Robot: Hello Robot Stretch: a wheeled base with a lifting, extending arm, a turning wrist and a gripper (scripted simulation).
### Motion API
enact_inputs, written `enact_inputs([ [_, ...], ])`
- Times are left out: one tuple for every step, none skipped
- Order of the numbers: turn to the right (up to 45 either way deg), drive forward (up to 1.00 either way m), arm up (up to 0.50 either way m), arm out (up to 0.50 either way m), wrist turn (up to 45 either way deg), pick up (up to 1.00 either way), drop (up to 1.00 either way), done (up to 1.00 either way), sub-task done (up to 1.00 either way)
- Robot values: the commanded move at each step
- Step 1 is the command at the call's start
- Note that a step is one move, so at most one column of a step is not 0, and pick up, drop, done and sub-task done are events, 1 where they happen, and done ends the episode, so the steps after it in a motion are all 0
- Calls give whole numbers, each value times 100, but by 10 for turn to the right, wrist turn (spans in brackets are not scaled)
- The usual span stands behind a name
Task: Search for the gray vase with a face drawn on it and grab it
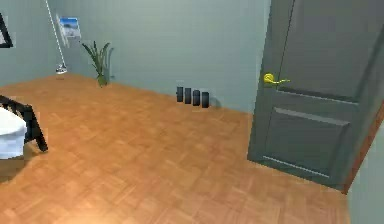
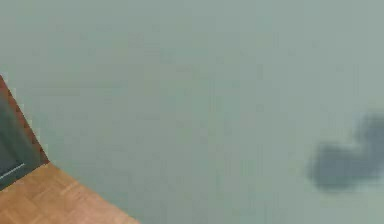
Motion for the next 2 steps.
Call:
enact_inputs([
  [300, 0, 0, 0, 0, 0, 0, 0, 0],
  [0, 5, 0, 0, 0, 0, 0, 0, 0],
])
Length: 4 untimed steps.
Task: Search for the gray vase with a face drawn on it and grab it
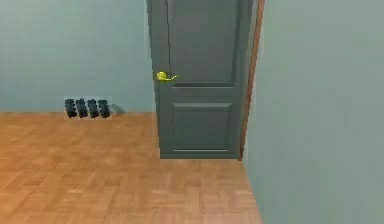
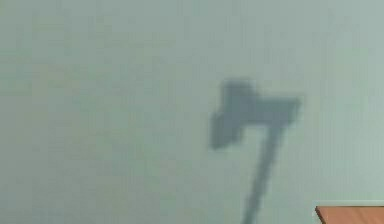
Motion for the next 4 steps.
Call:
enact_inputs([
  [450, 0, 0, 0, 0, 0, 0, 0, 0],
  [450, 0, 0, 0, 0, 0, 0, 0, 0],
  [270, 0, 0, 0, 0, 0, 0, 0, 0],
  [0, 0, 50, 0, 0, 0, 0, 0, 0],
])
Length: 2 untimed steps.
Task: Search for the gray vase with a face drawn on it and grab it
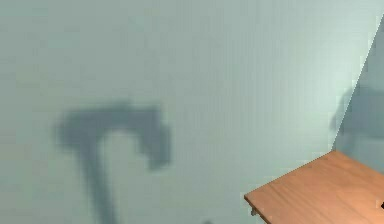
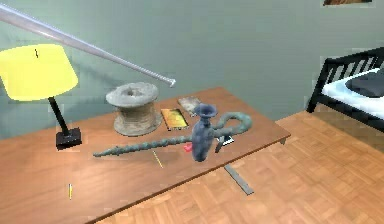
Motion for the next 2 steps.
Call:
enact_inputs([
  [0, 0, 38, 0, 0, 0, 0, 0, 0],
  [0, 0, 0, 40, 0, 0, 0, 0, 0],
])
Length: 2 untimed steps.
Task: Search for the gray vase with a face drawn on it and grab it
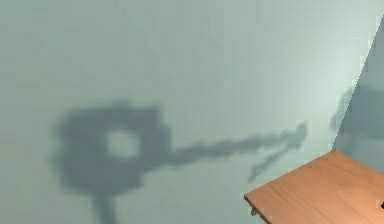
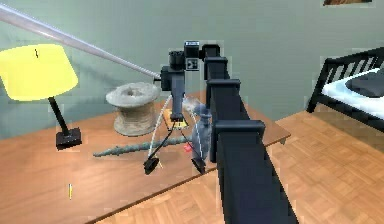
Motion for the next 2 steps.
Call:
enact_inputs([
  [0, 0, 0, 0, 450, 0, 0, 0, 0],
  [0, 0, 0, 0, 450, 0, 0, 0, 0],
])
